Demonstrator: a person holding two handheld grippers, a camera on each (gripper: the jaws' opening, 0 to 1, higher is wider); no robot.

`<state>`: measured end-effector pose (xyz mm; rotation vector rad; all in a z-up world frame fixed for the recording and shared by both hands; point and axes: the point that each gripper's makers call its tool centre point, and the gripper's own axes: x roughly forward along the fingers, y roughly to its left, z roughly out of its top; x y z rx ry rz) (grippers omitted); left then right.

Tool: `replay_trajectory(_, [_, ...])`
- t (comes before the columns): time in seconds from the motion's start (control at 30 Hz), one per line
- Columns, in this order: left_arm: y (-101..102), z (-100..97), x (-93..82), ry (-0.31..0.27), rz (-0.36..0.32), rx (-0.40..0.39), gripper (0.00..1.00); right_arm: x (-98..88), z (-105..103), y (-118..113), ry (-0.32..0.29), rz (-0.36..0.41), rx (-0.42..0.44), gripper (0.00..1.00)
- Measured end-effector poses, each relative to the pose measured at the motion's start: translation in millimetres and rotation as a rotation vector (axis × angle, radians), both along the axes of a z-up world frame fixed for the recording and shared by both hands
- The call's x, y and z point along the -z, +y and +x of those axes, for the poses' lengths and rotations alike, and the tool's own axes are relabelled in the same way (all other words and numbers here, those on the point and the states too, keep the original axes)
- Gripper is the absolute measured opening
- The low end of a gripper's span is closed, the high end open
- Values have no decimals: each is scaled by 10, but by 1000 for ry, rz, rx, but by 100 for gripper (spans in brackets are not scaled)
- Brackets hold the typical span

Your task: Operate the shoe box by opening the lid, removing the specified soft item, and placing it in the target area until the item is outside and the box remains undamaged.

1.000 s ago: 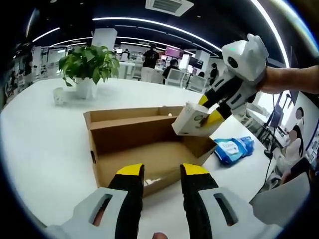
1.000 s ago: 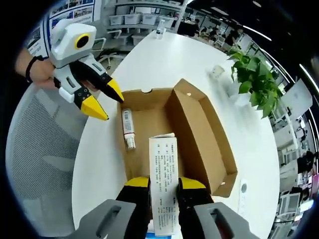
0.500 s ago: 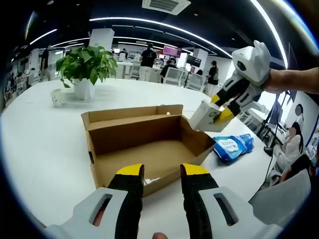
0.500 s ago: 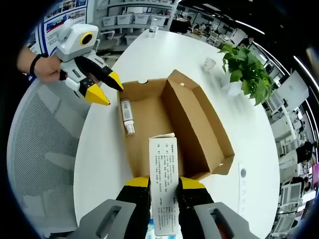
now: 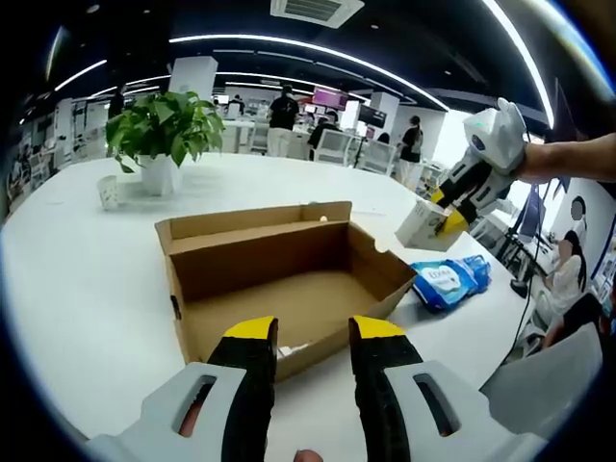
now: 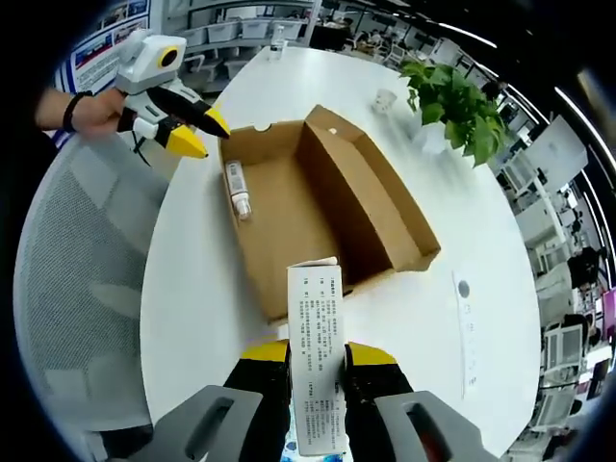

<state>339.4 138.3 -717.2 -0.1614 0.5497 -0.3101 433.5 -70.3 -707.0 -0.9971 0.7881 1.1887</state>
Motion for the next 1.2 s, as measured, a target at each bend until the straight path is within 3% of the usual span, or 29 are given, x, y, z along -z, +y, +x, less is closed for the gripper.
replay_trajectory(1.2, [69, 5, 41, 13, 28, -17, 30, 263, -199, -1358, 33, -56, 180, 16])
